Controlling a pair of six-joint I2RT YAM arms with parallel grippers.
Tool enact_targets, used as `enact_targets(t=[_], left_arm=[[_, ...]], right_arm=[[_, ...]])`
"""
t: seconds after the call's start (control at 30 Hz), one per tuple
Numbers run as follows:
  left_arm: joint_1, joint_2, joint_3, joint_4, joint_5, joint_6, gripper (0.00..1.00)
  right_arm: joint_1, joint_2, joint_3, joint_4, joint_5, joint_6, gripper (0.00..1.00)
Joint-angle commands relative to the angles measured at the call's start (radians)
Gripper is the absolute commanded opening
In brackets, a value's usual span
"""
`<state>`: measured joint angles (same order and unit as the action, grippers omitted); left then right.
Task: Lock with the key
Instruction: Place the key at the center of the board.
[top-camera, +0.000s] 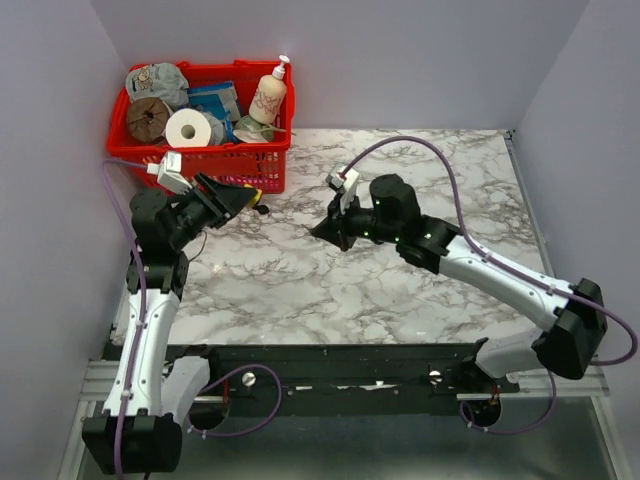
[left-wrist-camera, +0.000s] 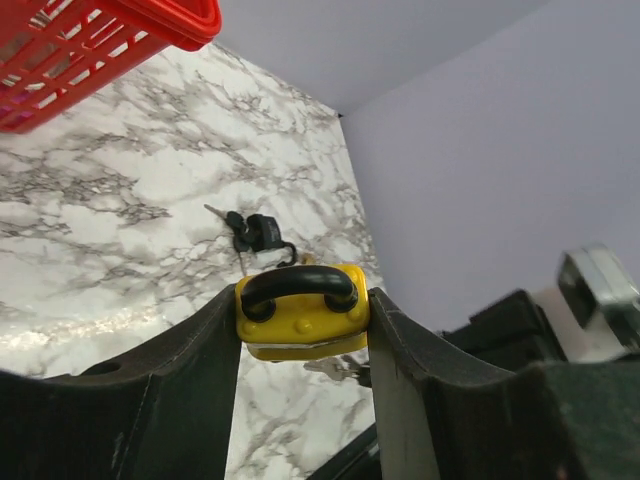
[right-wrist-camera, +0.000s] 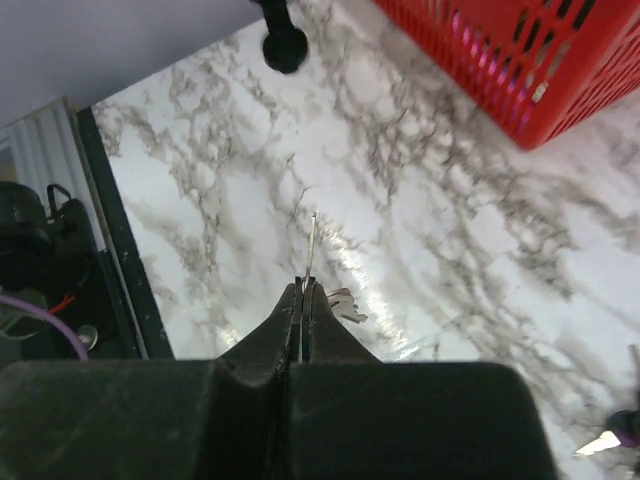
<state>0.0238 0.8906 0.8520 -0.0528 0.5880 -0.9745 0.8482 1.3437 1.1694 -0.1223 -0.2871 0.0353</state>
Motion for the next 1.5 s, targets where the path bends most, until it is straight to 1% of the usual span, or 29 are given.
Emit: enact_targets(t=[0.0,0.03,0.13,0.2,0.3,0.37,0.47,0.57,0.73,0.87,1.0,1.13,1.17,1.3,1.47], left_arm=[[0.004,-0.146,0.045,-0.169,-0.011,0.302,0.0],[0.004,-0.168,0.042,-0.198,-0.02,0.331,0.0],[0.005,-0.223,0.038,-0.309,-0.054,0.42,0.0],[0.005,-0.222,0.044,-0.375,-0.066,0.445,0.0],[0.005,-0.2,0.051,-0.404,-0.086,0.464,0.0],[0.005,-0.197,0.042,-0.391,-0.096,0.45,0.0],[0.005,-0.193,0.025,-0.357,-0.09,0.438,0.0],[0.005,-0.188,0.018,-0.357,-0.096,0.436,0.0],[0.007,-0.193,-0.001,-0.354,-0.108,0.415,0.0],[0.022,-0.174,0.016,-0.369,-0.113,0.389,0.0],[0.03,-0.156,0.042,-0.394,-0.112,0.385,0.0],[0.034,-0.15,0.058,-0.397,-0.114,0.379,0.0],[0.039,-0.148,0.059,-0.397,-0.116,0.378,0.0],[0.048,-0.136,0.062,-0.41,-0.117,0.382,0.0],[0.053,-0.124,0.062,-0.41,-0.116,0.381,0.0]], right_arm=[[-0.006,0.153,-0.001,-0.037,-0.113,0.19,0.01],[-0.006,0.207,0.031,-0.048,-0.122,0.204,0.01],[-0.005,0.274,0.055,-0.054,-0.15,0.261,0.01],[0.0,0.331,0.064,-0.03,-0.141,0.337,0.01],[0.006,0.406,0.067,0.022,-0.142,0.451,0.01],[0.02,0.437,0.065,0.071,-0.132,0.498,0.01],[0.034,0.492,0.075,0.102,-0.113,0.526,0.01],[0.035,0.546,0.104,0.111,-0.089,0.543,0.01],[0.034,0.643,0.189,0.156,-0.109,0.597,0.01],[0.035,0.738,0.228,0.196,-0.073,0.661,0.01],[0.034,0.805,0.275,0.222,-0.087,0.732,0.01],[0.034,0.845,0.311,0.24,-0.048,0.81,0.01],[0.034,0.856,0.315,0.257,-0.037,0.851,0.01],[0.037,0.905,0.369,0.266,-0.063,0.914,0.01],[0.038,0.924,0.357,0.244,-0.029,0.968,0.01]])
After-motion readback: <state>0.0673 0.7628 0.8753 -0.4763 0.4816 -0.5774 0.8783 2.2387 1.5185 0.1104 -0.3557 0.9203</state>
